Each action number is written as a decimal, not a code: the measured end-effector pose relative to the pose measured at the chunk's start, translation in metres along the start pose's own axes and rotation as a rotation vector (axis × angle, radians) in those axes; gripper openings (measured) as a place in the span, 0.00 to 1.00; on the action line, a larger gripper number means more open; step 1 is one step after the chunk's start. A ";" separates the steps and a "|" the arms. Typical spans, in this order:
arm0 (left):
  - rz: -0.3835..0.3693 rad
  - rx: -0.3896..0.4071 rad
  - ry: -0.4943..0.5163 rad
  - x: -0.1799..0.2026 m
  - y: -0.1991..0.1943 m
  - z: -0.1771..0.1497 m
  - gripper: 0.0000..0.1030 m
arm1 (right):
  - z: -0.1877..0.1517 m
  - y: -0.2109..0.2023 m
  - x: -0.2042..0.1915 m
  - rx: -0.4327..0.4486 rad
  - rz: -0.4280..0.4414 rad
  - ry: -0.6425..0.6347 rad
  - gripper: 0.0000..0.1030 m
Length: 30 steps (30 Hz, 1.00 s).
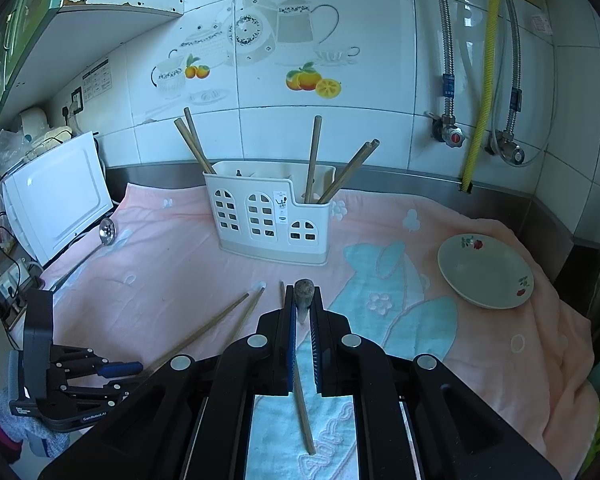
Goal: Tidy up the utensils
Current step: 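Lift both held chopsticks upright and carry them over the caddy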
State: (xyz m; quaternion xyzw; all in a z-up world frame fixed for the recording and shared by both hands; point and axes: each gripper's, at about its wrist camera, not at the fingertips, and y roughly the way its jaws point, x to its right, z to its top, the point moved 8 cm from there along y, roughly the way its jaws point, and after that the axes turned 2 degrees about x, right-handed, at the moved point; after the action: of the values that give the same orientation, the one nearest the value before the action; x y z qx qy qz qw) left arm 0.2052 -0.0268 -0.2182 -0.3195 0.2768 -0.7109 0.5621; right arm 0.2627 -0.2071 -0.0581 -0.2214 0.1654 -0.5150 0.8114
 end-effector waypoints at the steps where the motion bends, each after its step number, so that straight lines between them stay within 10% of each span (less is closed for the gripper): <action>1: 0.006 -0.002 0.010 0.000 0.000 0.000 0.15 | 0.000 0.000 0.000 0.000 0.000 0.001 0.06; 19: -0.021 -0.139 0.029 0.000 0.002 0.011 0.05 | 0.000 -0.001 0.000 0.003 0.002 0.006 0.06; 30: -0.074 0.095 0.012 0.003 -0.056 0.081 0.05 | 0.004 0.000 0.002 0.004 0.005 0.006 0.06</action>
State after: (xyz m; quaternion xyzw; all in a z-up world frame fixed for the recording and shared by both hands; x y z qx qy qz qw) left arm 0.2322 -0.0205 -0.1239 -0.2982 0.2343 -0.7454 0.5483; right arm 0.2656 -0.2080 -0.0545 -0.2175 0.1675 -0.5139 0.8128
